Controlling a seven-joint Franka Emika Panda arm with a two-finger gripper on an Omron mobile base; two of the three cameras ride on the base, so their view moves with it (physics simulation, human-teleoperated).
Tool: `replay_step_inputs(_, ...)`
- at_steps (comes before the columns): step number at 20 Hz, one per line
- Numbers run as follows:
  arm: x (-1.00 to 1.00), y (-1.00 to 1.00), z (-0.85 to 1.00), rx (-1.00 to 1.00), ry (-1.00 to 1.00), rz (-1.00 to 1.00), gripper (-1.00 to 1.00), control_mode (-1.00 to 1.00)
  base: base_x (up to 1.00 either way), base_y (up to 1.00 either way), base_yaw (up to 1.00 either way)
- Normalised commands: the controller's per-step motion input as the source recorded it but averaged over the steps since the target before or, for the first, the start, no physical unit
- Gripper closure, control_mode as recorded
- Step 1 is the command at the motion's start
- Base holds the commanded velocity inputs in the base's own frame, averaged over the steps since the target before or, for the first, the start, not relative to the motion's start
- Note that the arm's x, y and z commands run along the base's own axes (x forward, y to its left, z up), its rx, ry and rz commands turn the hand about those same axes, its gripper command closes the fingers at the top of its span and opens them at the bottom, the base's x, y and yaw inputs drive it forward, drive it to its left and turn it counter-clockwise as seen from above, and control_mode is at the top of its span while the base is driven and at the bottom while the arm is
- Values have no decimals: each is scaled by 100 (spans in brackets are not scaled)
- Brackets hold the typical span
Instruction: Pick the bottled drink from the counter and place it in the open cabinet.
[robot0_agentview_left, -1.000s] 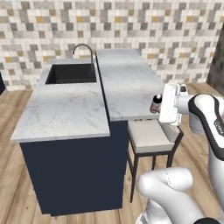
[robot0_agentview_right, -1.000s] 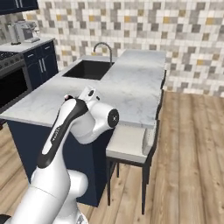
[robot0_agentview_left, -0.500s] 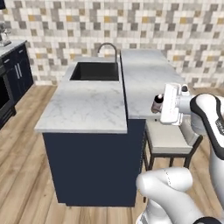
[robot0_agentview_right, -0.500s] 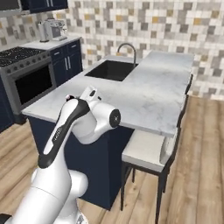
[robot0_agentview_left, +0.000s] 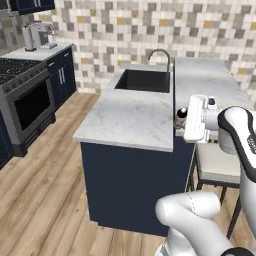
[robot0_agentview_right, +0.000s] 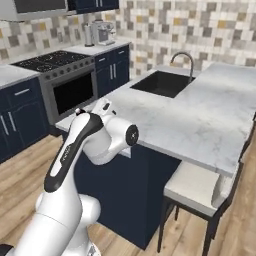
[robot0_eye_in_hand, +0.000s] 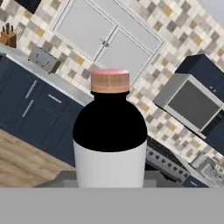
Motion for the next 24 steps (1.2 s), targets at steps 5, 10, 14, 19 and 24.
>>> replay_step_inputs(5,0,0,0,0,0,0,100,100,-7,0,42)
replay_step_inputs(10,0,0,0,0,0,0,100,100,-8,0,45)
replay_step_inputs(14,0,0,0,0,0,0,100,100,-9,0,45)
replay_step_inputs(19,0,0,0,0,0,0,100,100,-10,0,45)
replay_step_inputs(24,0,0,0,0,0,0,100,100,-8,0,46)
